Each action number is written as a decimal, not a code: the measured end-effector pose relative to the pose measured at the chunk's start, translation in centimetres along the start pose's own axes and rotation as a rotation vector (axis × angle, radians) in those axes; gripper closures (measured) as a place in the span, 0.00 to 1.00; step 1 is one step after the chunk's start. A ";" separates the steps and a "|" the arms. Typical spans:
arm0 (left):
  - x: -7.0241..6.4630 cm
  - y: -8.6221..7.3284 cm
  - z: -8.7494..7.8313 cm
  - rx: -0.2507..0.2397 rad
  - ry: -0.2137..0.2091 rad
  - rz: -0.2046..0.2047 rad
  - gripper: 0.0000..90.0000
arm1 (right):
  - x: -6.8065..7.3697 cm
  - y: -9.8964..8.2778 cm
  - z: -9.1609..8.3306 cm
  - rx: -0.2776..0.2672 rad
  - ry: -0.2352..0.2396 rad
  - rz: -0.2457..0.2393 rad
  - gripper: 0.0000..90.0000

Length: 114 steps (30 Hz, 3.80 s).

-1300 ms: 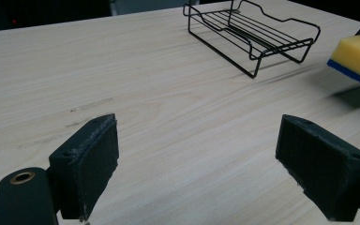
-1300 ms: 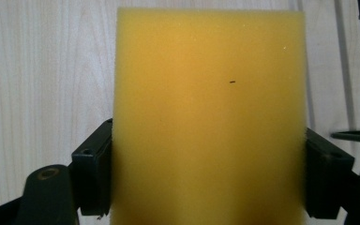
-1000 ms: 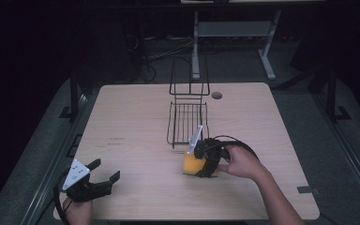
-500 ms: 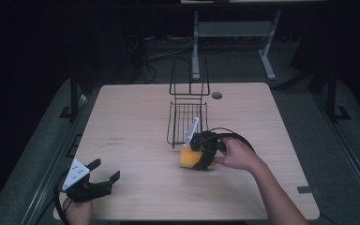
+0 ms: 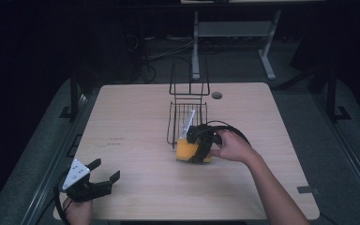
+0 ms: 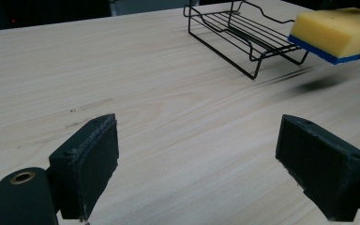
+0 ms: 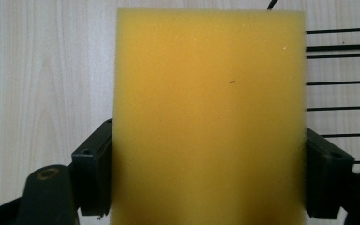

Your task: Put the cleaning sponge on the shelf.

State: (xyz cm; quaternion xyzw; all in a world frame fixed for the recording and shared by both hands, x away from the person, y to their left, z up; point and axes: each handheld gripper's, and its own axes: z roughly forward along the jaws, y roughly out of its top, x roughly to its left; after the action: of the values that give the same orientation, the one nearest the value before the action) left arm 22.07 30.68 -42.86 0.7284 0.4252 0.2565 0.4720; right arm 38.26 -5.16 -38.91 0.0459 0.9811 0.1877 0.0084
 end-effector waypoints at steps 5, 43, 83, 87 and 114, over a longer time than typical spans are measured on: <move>0.0 0.0 0.0 -0.002 -0.001 -0.002 0.14 | -0.4 0.3 -0.1 -0.004 0.006 0.004 0.24; 0.0 0.0 0.0 -0.003 0.000 0.001 0.14 | -3.8 2.1 0.0 0.028 0.028 0.018 0.24; 0.0 0.0 -0.1 -0.006 -0.005 -0.002 0.14 | -8.4 2.5 1.6 0.011 0.024 0.051 0.24; 0.1 0.0 -0.1 -0.008 -0.001 -0.005 0.14 | -8.8 2.2 1.5 0.000 0.026 0.066 0.24; 0.1 0.0 0.0 -0.007 -0.007 -0.005 0.14 | -9.8 2.7 2.6 0.056 0.013 0.047 0.24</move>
State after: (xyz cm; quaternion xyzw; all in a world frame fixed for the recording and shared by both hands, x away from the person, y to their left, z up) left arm 22.09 30.74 -42.85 0.7264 0.4247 0.2544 0.4768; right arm 48.35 -2.61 -40.31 0.0677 0.9847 0.1604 -0.0037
